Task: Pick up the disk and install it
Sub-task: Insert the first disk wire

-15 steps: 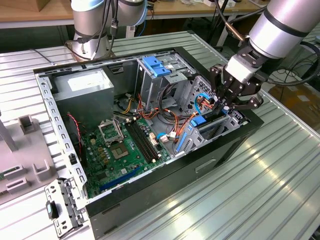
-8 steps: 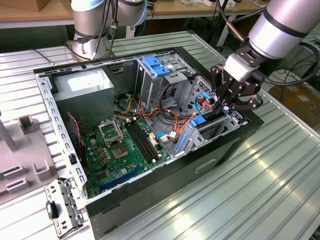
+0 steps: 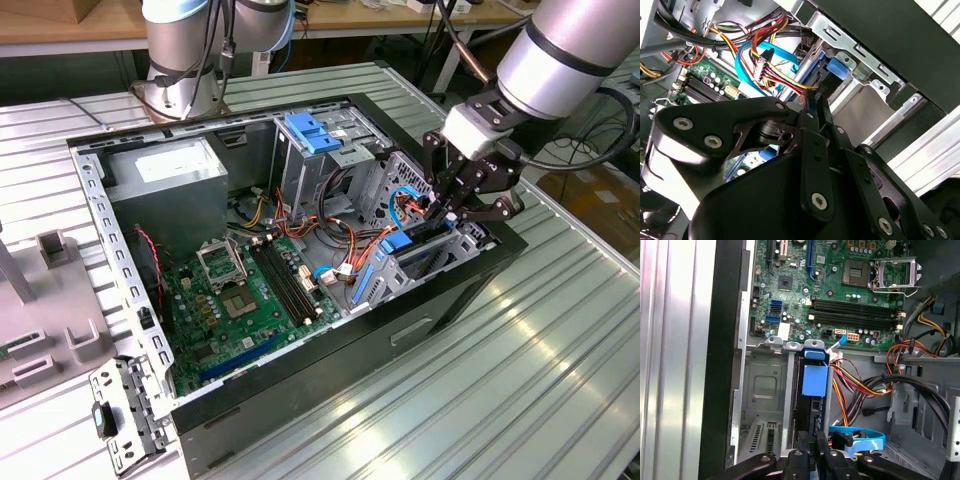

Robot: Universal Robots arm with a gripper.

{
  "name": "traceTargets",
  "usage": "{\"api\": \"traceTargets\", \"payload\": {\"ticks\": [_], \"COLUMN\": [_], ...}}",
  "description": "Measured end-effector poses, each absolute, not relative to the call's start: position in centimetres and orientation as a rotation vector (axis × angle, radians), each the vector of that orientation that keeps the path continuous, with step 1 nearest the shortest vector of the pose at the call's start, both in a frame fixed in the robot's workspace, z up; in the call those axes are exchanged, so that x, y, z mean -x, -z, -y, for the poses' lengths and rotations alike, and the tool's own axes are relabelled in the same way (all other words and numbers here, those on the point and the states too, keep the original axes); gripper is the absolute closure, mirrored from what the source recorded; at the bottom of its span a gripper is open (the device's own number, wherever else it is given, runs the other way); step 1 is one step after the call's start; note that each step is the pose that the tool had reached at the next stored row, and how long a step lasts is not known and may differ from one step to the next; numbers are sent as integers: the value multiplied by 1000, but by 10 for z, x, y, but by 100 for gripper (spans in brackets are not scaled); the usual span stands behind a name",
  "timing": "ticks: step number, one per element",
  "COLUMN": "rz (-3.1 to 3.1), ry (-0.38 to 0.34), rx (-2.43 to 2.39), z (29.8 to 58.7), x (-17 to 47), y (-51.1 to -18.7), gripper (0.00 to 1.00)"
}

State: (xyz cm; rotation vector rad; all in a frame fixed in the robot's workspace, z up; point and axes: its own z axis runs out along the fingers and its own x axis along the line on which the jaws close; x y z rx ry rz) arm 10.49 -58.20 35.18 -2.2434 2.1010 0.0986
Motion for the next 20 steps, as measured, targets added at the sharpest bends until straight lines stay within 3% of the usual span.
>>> {"api": "traceTargets", "payload": {"ticks": [20], "rz": [-2316], "ry": [-87], "rx": [2012], "z": [582], "x": [-105], "y": [-349], "gripper": [82]}}
